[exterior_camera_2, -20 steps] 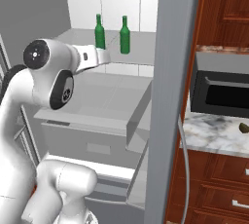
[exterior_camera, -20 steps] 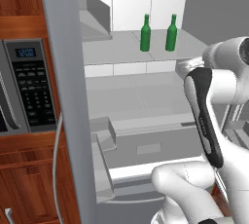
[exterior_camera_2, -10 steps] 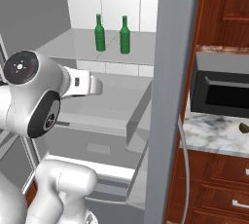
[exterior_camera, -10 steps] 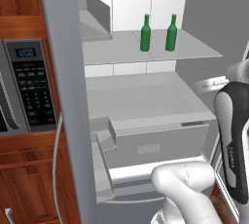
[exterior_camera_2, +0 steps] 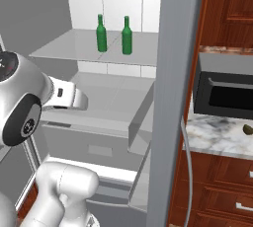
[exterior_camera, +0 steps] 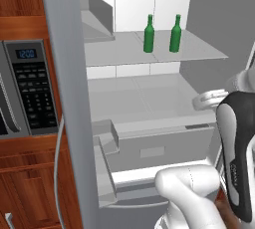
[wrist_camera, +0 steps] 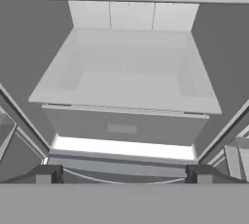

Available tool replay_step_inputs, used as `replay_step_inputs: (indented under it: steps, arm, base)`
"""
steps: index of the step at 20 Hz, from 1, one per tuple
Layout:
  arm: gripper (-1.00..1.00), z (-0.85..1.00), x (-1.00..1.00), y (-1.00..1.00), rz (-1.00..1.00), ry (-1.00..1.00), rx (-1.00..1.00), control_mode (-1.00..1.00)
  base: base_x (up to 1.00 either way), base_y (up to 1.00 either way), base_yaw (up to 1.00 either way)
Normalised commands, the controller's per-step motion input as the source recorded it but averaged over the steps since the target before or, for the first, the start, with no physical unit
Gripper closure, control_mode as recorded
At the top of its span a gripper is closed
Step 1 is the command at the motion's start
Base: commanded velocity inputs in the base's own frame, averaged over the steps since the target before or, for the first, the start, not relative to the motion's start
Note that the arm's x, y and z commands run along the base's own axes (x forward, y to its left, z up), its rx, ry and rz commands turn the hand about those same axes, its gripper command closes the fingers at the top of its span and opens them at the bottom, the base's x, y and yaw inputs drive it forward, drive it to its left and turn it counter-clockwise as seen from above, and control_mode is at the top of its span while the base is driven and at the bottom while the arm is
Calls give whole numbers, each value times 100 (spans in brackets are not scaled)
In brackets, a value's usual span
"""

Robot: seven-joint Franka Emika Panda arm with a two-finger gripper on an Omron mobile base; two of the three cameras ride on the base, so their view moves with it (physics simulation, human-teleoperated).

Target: Place the beers on the top shelf of the fridge to keep them out of children's reach, and place the kiwi on lower shelves for easy access.

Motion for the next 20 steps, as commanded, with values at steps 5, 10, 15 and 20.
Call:
replay_step_inputs:
  steps: [5,10,15,20]
  arm:
    - [-100,0,0,31,0,12,-2,-100]
    - [-100,0,-8,0,0,5,0,-100]
    - [-100,0,-8,0,0,0,0,100]
    - [-100,0,0,0,0,0,0,100]
  base:
    - [0,0,0]
    - [0,0,0]
    - [-63,-4,0]
    - [-100,-46,-6]
